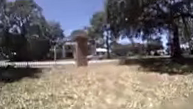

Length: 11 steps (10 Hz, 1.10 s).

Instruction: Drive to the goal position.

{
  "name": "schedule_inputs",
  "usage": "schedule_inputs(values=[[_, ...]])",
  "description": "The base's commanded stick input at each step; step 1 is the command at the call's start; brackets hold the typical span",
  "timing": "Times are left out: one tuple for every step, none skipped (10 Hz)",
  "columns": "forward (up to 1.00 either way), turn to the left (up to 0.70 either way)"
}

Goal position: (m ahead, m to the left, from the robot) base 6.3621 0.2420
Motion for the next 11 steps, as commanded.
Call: schedule_inputs(values=[[0.70, -0.21], [0.70, -0.35], [0.70, -0.05], [0.70, 0.00], [0.70, 0.00], [0.70, 0.00], [0.70, 0.00], [0.70, -0.08], [0.70, -0.34], [0.70, -0.03], [0.70, 0.00]])
